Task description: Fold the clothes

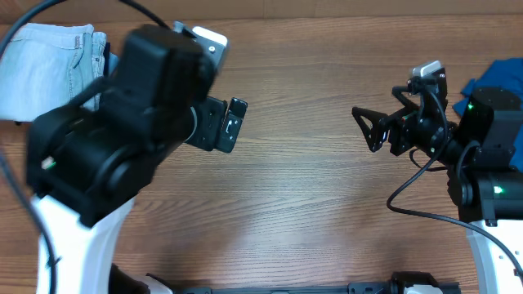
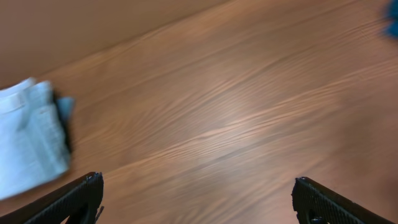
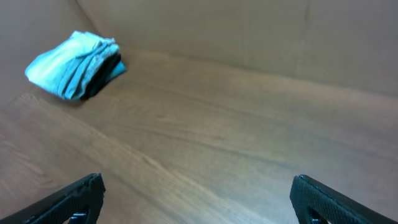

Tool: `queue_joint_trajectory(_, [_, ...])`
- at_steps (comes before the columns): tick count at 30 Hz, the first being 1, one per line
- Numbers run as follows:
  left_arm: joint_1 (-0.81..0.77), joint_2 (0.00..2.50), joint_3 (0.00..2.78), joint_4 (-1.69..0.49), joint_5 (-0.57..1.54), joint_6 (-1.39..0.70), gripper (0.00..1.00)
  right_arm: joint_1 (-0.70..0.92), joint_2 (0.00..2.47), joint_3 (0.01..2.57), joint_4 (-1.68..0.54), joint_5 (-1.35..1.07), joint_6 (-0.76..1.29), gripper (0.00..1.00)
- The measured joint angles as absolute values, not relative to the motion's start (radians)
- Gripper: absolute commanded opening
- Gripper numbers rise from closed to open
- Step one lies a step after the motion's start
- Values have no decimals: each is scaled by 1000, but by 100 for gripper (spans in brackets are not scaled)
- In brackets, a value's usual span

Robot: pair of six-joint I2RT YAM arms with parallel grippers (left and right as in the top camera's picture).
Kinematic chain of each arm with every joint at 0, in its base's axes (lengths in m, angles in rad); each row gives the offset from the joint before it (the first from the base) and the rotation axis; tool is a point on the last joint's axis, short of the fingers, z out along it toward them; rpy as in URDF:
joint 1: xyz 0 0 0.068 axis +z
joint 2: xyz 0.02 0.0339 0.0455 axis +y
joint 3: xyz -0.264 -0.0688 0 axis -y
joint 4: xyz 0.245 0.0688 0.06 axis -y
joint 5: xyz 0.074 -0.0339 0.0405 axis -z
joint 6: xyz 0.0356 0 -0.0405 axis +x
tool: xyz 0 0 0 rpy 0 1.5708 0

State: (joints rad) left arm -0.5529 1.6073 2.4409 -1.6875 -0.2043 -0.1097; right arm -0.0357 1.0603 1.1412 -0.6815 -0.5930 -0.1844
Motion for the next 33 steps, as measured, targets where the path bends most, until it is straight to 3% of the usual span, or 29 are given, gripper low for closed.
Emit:
queue_joint_trajectory(8, [-557,1689,2337,-1687,-331,-131,100,-36,1060,1141,-701,-590,-184,100])
queue_joint_trajectory(33, [-557,1744,2334,-1687,-345,-132,100,-17,1060,1141,-702,-586,-184,100])
